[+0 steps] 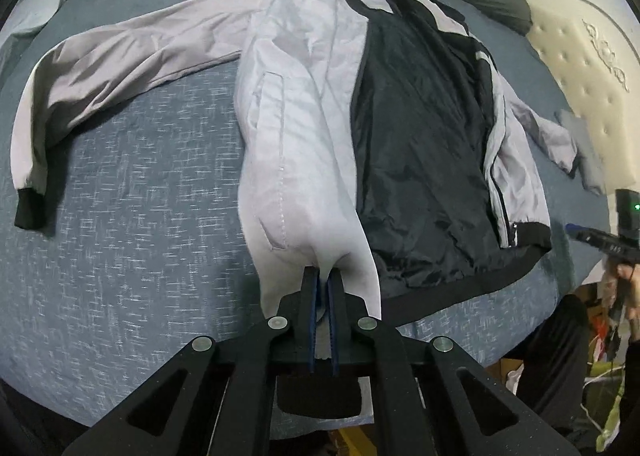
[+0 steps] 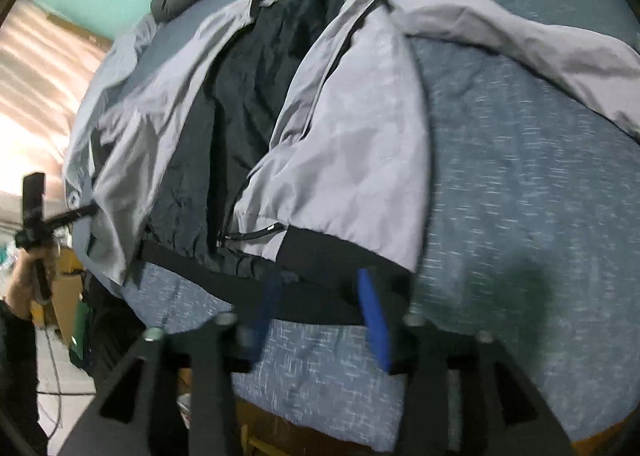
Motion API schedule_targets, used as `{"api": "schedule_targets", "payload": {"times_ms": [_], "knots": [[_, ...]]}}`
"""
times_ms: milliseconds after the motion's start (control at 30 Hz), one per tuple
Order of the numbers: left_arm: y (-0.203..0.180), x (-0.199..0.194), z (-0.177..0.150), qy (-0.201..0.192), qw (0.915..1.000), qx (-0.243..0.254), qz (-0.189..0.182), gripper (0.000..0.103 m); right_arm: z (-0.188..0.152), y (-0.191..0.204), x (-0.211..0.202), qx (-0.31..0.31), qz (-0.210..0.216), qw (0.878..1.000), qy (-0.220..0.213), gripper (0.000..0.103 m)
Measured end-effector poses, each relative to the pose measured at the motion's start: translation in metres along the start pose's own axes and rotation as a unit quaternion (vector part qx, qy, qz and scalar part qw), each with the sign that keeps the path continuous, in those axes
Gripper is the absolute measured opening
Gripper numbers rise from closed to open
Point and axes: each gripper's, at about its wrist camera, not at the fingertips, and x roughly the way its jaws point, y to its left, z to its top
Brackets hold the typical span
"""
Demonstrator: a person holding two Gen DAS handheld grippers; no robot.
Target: Fold clothes
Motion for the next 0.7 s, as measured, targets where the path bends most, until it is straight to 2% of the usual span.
{"api": "schedule_targets", "payload": {"times_ms": [100,233,300,367,533,633,667,700], "knots": [[0.016,-0.011,0.001,-0.012,0.9998,-0.015,-0.007,0.011,0.004,0.004,0.018,-0.012,-0.032,0.999,0.016,0.048],[0.035,-0.025,0.000,-0.028,0.9989,-0.033,-0.020,0.015,0.003,-0.017,0.029,0.027,-0.052,0.998,0.019,0.052],[0.044,-0.027,-0.002,-0.029,0.9987,-0.037,-0.019,0.029,0.002,-0.028,0.029,0.050,-0.048,0.997,0.014,0.061],[0.051,-0.022,-0.003,-0.021,0.9987,-0.042,-0.017,0.034,0.000,-0.038,0.031,0.068,-0.042,0.997,0.016,0.062],[0.067,0.003,-0.006,0.001,0.9975,-0.064,-0.032,0.035,-0.005,-0.055,0.038,0.103,-0.008,0.994,0.020,0.062],[0.069,0.021,-0.008,0.016,0.9967,-0.067,-0.042,0.035,-0.008,-0.053,0.043,0.090,-0.001,0.996,0.025,0.062],[0.069,0.027,-0.009,0.021,0.9964,-0.068,-0.046,0.035,-0.009,-0.051,0.043,0.083,-0.004,0.996,0.024,0.059],[0.068,0.032,-0.010,0.026,0.9962,-0.067,-0.049,0.035,-0.010,-0.050,0.043,0.077,-0.008,0.997,0.024,0.052]]}}
